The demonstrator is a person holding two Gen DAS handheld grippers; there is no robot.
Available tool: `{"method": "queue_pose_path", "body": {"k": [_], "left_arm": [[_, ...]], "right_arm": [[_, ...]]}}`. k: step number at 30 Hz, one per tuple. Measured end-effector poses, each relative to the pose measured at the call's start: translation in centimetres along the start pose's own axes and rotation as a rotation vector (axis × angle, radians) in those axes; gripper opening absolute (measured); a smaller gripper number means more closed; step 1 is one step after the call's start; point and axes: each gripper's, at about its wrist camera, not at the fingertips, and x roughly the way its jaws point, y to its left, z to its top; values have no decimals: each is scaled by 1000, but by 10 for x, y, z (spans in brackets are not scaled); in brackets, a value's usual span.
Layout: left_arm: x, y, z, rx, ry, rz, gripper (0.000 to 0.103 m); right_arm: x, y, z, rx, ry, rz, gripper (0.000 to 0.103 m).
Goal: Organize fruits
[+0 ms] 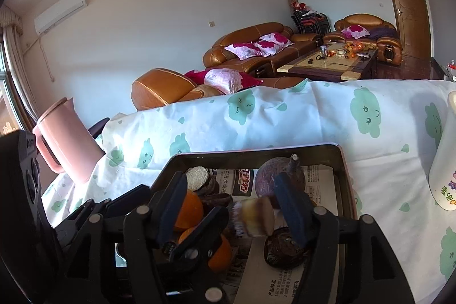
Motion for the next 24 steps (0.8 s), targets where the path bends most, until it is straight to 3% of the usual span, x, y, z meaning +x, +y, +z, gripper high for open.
{"method": "queue_pose_path", "body": {"k": [5, 14, 24], "left_arm": [[-10, -4, -5, 11, -45, -1, 103], [-42, -2, -9, 61, -164, 63, 103], [-71, 4, -20, 69, -223, 87, 103]], "right_arm": [[-22, -5, 0, 33, -90, -48, 69], [-56, 2, -7, -28, -282, -264, 79], [-82, 16, -25, -82, -341, -317, 81]]}}
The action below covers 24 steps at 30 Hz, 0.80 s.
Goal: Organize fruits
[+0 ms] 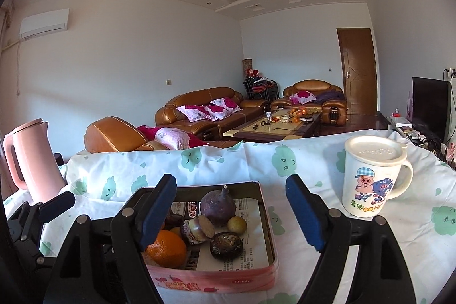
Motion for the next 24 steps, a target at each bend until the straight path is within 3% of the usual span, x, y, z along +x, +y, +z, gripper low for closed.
{"method": "queue_pose_path", "body": {"k": [15, 24], "left_arm": [[-30, 9, -10, -39, -43, 16, 103], [-36, 10, -11, -44, -55, 21, 103]], "right_arm": [[-50, 5, -7, -26, -97, -42, 84], [-59, 4, -7, -16, -125, -57, 87]]}}
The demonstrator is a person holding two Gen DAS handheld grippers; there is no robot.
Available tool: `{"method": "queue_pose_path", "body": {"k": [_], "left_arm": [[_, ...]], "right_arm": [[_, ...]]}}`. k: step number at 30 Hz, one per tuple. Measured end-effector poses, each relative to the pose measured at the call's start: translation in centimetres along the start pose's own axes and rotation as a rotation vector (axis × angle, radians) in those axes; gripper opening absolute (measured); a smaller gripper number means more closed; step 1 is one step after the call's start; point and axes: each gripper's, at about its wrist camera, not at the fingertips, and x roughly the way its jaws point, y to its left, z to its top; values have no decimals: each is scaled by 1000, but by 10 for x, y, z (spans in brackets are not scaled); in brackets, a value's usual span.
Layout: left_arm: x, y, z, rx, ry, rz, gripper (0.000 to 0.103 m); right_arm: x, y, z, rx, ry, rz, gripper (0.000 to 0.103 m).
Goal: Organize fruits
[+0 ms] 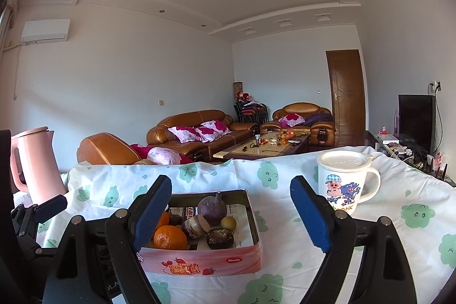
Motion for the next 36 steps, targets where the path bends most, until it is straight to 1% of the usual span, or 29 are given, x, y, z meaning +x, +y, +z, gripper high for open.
{"method": "queue_pose_path", "body": {"k": [13, 18, 22, 27, 36], "left_arm": [[-1, -2, -1, 14, 5, -2, 103], [-6, -7, 0, 30, -19, -7, 103], [-9, -8, 1, 22, -40, -10, 103], [-5, -7, 2, 10, -11, -32, 103], [-2, -5, 1, -3, 8, -23, 103]], "right_arm": [[-3, -1, 1, 10, 1, -9, 87], [-3, -2, 1, 17, 4, -13, 87], [-2, -4, 0, 26, 10, -15, 87], [-2, -5, 0, 29, 15, -15, 87], [0, -5, -2, 33, 33, -12, 87]]}}
